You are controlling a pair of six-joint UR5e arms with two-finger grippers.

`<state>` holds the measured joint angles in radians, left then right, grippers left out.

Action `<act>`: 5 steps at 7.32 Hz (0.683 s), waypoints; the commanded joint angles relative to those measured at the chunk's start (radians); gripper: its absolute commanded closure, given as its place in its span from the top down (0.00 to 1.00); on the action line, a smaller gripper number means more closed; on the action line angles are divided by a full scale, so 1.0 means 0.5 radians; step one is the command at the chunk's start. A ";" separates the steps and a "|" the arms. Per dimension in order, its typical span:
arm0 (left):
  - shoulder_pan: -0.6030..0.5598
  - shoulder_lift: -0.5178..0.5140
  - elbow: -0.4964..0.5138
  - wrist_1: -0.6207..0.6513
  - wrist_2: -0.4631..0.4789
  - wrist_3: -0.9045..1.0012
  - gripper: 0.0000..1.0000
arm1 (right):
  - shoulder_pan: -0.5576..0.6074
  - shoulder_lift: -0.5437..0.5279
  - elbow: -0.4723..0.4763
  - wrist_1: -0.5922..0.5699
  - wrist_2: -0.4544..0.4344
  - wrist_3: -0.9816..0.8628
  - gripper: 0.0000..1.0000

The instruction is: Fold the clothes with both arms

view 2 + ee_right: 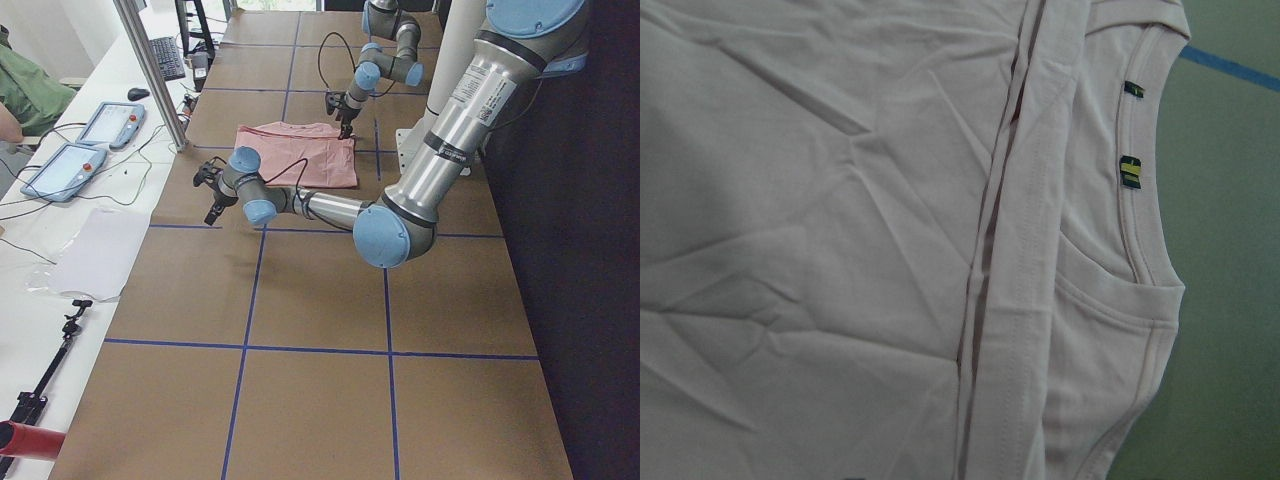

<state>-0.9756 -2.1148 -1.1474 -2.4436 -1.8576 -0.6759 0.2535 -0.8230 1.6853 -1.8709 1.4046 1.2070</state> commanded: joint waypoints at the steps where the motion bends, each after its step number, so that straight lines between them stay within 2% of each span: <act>1: 0.000 -0.001 0.000 0.000 0.000 -0.001 1.00 | -0.028 0.002 -0.023 -0.056 0.001 -0.058 0.81; 5: 0.003 -0.001 0.000 0.000 0.000 -0.001 1.00 | -0.028 -0.005 -0.060 -0.105 -0.008 -0.122 0.74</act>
<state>-0.9746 -2.1153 -1.1474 -2.4436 -1.8576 -0.6765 0.2395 -0.8228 1.6582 -1.9197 1.4015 1.1625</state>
